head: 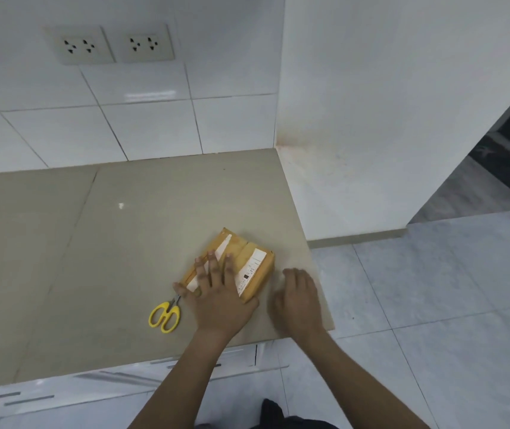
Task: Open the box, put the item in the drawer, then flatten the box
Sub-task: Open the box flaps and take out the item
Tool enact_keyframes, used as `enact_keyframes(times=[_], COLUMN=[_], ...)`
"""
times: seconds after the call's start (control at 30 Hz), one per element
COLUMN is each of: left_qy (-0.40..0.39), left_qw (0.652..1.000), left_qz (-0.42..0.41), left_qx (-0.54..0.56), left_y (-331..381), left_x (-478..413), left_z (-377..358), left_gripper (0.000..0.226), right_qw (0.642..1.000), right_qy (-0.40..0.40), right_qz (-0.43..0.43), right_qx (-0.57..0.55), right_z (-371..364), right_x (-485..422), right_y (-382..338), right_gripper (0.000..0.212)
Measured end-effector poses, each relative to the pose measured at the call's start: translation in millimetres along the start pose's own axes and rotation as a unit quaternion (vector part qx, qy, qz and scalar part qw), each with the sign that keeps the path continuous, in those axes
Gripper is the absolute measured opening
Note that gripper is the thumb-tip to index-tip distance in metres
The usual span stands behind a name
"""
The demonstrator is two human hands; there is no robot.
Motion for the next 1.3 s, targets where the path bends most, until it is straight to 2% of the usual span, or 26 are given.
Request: enact_keyframes(times=[0.1, 0.17, 0.23, 0.3, 0.37, 0.47, 0.53, 0.57, 0.63, 0.7, 0.77, 0.83, 0.87, 0.93, 1.0, 1.07, 1.1, 1.2, 1.27, 1.3], left_qy=[-0.003, -0.008, -0.008, -0.008, -0.004, -0.007, 0.001, 0.008, 0.022, 0.029, 0.035, 0.029, 0.021, 0.014, 0.013, 0.021, 0.025, 0.022, 0.011, 0.012], left_qw=[0.998, 0.991, 0.986, 0.984, 0.980, 0.966, 0.953, 0.949, 0.947, 0.945, 0.957, 0.972, 0.974, 0.967, 0.944, 0.913, 0.903, 0.866, 0.832, 0.823], left_qz=[0.063, 0.111, 0.135, 0.143, 0.153, 0.186, 0.209, 0.215, 0.215, 0.210, 0.177, 0.135, 0.125, 0.136, 0.174, 0.201, 0.207, 0.252, 0.298, 0.310], left_qx=[0.028, 0.074, 0.095, 0.102, 0.124, 0.181, 0.219, 0.229, 0.239, 0.249, 0.225, 0.191, 0.190, 0.216, 0.279, 0.354, 0.375, 0.432, 0.469, 0.477], left_y=[6, 8, 8, 5, 0, -11, -20, -24, -31, -35, -34, -30, -28, -28, -33, -42, -48, -68, -77, -78], left_x=[-6, -12, -17, -19, -19, -18, -16, -14, -11, -10, -9, -6, -4, -1, 0, 1, 2, 4, 9, 11], left_z=[7, 17, 28, 38, 45, 55, 61, 63, 64, 59, 56, 53, 52, 51, 52, 55, 56, 48, 40, 38], left_gripper=[0.097, 0.088, 0.083, 0.078, 0.073, 0.068, 0.066, 0.065, 0.066, 0.073, 0.090, 0.109, 0.112, 0.100, 0.073, 0.039, 0.025, 0.010, 0.007, 0.015], right_qw=[0.998, 0.999, 0.995, 0.964, 0.944, 0.977, 0.989, 0.989, 0.974, 0.940, 0.897, 0.874, 0.885, 0.936, 0.982, 0.994, 0.995, 0.996, 0.992, 0.983], right_qy=[-0.022, -0.008, 0.024, 0.014, 0.008, 0.007, -0.010, -0.019, -0.016, -0.003, 0.009, 0.023, 0.026, 0.026, 0.052, 0.053, 0.040, -0.015, -0.028, -0.026], right_qz=[0.039, 0.047, 0.003, -0.077, -0.119, -0.084, -0.059, -0.058, -0.091, -0.158, -0.244, -0.305, -0.309, -0.256, -0.119, 0.019, 0.057, 0.062, 0.005, -0.029], right_qx=[0.032, 0.007, -0.102, -0.254, -0.307, -0.197, -0.132, -0.133, -0.207, -0.302, -0.369, -0.377, -0.348, -0.241, -0.140, -0.095, -0.075, -0.058, -0.122, -0.179], right_z=[-5, 5, 18, 26, 30, 32, 32, 33, 38, 46, 52, 52, 51, 50, 50, 46, 42, 27, 27, 31], right_x=[20, 28, 27, 20, 11, -1, -5, -6, -9, -11, -16, -20, -22, -26, -32, -36, -36, -31, -30, -30], right_y=[-11, -20, -32, -46, -57, -65, -66, -65, -60, -49, -34, -20, -14, -9, -14, -29, -35, -45, -47, -49], right_gripper=[0.040, 0.035, 0.029, 0.026, 0.035, 0.074, 0.087, 0.084, 0.069, 0.053, 0.043, 0.044, 0.049, 0.059, 0.052, 0.029, 0.026, 0.049, 0.050, 0.046])
Point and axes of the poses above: each hand's wrist, its own x-axis away from the middle knuckle, its own z-axis out of the back of the hand, y = z × x, the point moved 4 cm from there along -x, towards the middle knuckle, and after that the axes turned 12 degrees about y, right-handed, at the moved point
